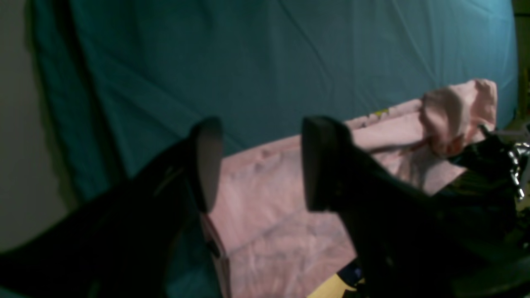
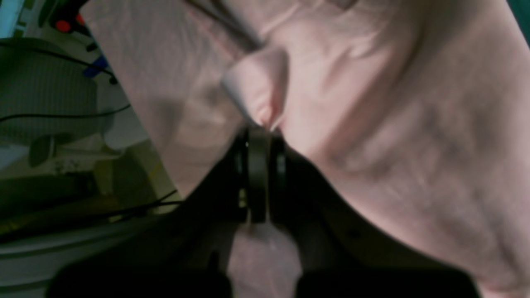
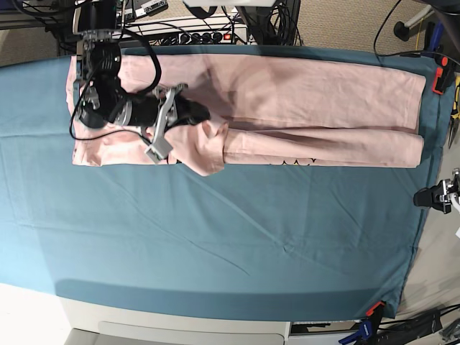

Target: Fold the T-shirt properly

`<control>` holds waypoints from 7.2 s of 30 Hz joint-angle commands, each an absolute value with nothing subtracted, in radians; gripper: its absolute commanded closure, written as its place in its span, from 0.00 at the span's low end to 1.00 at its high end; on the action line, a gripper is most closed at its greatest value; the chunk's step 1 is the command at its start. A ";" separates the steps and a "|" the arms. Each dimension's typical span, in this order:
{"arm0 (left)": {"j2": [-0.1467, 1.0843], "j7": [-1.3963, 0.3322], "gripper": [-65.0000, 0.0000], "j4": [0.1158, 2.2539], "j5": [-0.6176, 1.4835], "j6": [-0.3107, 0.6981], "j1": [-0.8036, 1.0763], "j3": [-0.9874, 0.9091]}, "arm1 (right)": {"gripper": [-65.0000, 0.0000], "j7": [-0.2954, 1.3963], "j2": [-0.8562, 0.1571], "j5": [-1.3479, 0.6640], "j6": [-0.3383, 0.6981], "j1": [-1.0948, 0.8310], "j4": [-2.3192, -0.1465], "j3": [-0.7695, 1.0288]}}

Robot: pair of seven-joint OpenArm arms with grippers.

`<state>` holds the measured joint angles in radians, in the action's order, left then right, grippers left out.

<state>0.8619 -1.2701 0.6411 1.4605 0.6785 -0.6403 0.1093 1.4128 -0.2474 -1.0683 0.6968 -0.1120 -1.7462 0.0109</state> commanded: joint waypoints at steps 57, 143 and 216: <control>1.004 -1.259 0.44 0.653 1.484 0.677 -0.496 0.102 | 0.48 1.396 -0.257 -1.360 0.698 -0.207 -1.944 0.194; 0.912 -1.354 1.00 1.170 1.484 0.698 -0.297 0.102 | 0.48 1.386 -0.257 -1.124 0.698 -0.207 -1.944 0.194; 0.170 -1.215 1.00 1.437 1.261 0.698 -0.230 0.327 | 0.48 1.068 -0.194 -0.590 0.623 -0.205 -1.942 0.532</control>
<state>0.1741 -1.2434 1.4223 1.2289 0.6930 -0.2104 0.3305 1.0977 -0.1825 -0.5755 0.6247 -0.2138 -1.9285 0.5266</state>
